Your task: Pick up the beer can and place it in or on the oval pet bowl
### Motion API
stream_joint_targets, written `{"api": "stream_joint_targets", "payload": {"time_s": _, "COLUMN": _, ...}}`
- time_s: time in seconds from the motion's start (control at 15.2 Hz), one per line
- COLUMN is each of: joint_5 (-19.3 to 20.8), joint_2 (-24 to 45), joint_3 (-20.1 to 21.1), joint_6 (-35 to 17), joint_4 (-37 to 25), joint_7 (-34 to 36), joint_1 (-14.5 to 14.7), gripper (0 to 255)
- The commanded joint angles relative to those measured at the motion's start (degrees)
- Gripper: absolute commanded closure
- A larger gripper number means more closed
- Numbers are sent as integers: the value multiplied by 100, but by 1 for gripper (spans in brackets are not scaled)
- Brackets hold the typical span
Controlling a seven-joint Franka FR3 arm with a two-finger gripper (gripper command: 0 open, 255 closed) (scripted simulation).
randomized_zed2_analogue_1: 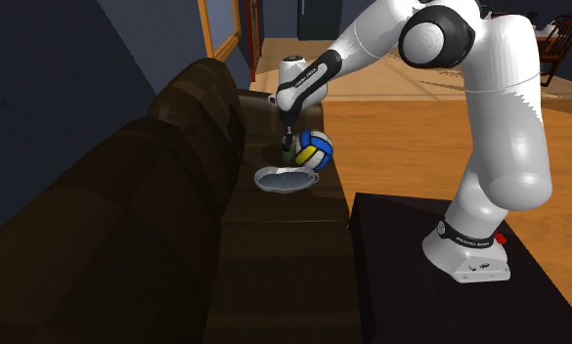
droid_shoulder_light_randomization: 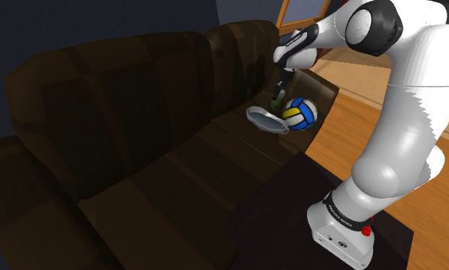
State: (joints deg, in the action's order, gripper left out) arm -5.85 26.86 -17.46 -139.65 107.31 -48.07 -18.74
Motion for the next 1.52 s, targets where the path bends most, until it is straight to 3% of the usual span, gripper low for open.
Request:
{"api": "stream_joint_targets", "payload": {"time_s": 0.0, "joint_5": -38, "joint_2": 109, "joint_3": 28, "joint_6": -124, "joint_4": 13, "joint_7": -13, "joint_1": -16, "gripper": 255}}
{"api": "stream_joint_targets", "payload": {"time_s": 0.73, "joint_5": -248, "joint_2": 753, "joint_3": 201, "joint_6": -765, "joint_4": 20, "joint_7": -114, "joint_1": -148, "gripper": 255}}
{"api": "stream_joint_targets", "payload": {"time_s": 1.25, "joint_5": -248, "joint_2": 753, "joint_3": 201, "joint_6": -765, "joint_4": 20, "joint_7": -113, "joint_1": -148, "gripper": 255}}
{"api": "stream_joint_targets", "payload": {"time_s": 1.32, "joint_5": -248, "joint_2": 753, "joint_3": 201, "joint_6": -765, "joint_4": 19, "joint_7": -114, "joint_1": -149, "gripper": 0}}
{"api": "stream_joint_targets", "payload": {"time_s": 1.45, "joint_5": -248, "joint_2": 754, "joint_3": 201, "joint_6": -764, "joint_4": 17, "joint_7": -114, "joint_1": -149, "gripper": 0}}
